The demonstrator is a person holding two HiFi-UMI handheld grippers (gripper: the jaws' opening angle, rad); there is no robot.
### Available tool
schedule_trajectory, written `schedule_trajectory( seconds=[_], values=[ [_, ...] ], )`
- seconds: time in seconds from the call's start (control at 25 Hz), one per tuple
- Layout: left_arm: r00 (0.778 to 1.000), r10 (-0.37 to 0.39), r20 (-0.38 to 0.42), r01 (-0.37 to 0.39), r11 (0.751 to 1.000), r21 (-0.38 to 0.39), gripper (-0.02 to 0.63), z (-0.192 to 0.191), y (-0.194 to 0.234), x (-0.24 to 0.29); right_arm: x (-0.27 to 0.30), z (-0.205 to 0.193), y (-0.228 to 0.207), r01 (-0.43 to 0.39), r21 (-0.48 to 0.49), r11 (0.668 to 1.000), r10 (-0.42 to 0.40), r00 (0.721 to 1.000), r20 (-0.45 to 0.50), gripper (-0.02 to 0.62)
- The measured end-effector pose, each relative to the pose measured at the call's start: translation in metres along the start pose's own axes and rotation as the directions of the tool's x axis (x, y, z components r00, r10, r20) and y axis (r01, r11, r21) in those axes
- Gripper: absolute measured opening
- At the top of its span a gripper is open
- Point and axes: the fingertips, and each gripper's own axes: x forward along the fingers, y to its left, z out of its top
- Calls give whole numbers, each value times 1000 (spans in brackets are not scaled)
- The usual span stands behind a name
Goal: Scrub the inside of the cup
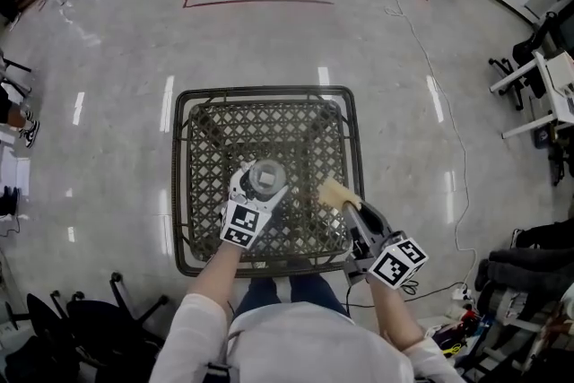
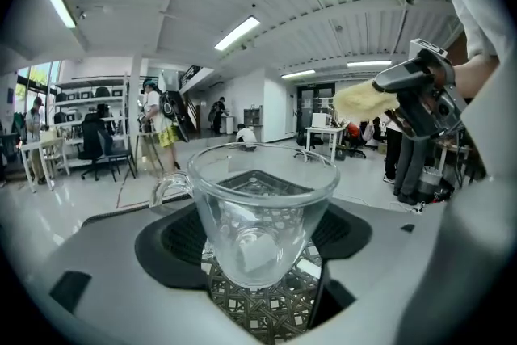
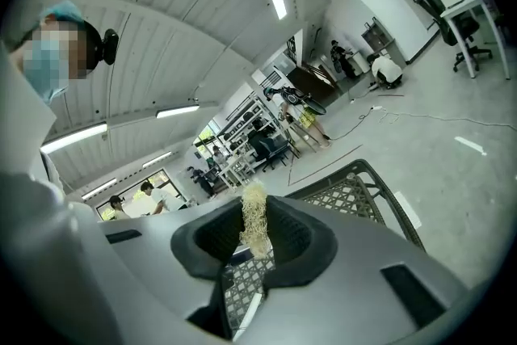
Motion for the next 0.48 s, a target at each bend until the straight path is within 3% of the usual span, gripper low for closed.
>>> schedule_trajectory(
  seconds=[0.48],
  values=[
    [998, 29, -56, -35, 993, -110, 367, -65, 9, 32, -6, -33, -32, 72, 4, 997, -71, 994, -84, 92]
  ],
)
